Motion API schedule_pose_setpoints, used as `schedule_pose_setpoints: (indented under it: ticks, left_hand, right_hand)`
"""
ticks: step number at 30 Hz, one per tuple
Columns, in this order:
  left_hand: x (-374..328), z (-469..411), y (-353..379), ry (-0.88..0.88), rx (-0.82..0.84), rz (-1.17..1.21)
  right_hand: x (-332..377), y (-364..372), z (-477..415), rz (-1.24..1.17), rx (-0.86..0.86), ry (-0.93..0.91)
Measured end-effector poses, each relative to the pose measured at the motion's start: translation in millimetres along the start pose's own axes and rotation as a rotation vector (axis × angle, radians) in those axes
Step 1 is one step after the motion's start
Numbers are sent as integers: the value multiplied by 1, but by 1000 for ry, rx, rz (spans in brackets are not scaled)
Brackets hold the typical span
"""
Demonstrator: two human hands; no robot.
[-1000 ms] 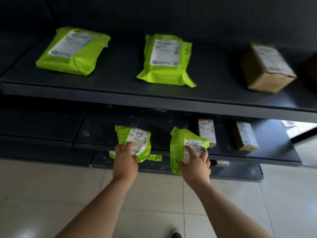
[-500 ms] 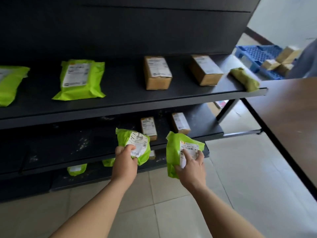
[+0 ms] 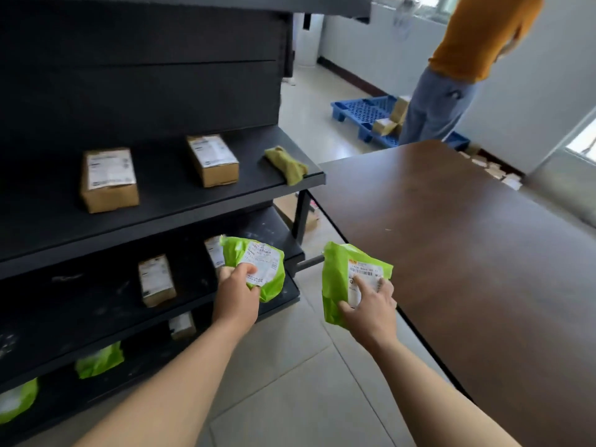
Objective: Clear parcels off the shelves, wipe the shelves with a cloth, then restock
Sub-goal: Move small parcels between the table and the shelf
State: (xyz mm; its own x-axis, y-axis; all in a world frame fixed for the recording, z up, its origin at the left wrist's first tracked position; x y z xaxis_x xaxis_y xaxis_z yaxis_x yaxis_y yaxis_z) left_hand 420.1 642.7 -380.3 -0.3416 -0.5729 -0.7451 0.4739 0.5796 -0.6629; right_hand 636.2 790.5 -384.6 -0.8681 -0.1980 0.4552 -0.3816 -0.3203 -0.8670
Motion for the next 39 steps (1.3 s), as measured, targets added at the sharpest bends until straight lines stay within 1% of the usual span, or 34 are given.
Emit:
schedule_pose_setpoints:
  ticks: [6, 11, 21, 26, 31, 39]
  left_hand:
    - [-78, -4, 71, 85, 107, -24]
    - [-132, -14, 120, 165, 184, -7]
    - [-195, -60, 208, 275, 347, -119]
    - [-215, -89, 249, 324, 426, -128]
    - [-214, -116, 279, 324, 494, -169]
    - [-211, -135, 299, 304, 536, -198]
  right_hand:
    - [-76, -55, -27, -16, -64, 139]
    - [-123, -79, -46, -29, -84, 242]
    - [-166, -91, -100, -73, -81, 396]
    - [-172, -93, -141, -76, -99, 453]
    - [-174, -90, -172, -78, -111, 498]
    - [-177, -82, -193, -84, -121, 524]
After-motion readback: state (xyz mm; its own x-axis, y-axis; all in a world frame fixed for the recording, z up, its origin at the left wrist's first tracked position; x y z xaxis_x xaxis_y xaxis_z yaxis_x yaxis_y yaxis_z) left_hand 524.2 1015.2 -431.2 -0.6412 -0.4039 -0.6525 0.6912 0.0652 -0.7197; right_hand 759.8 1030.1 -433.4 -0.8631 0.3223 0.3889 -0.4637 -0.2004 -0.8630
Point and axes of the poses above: each hand's wrist, its own z-axis away from the middle knuckle, its own y-axis out of the palm, x = y × z, the point moved 6 cm from there along -z, towards the middle knuckle, and after that the axes turned 1 degree about -z, right-handed, at the moved point
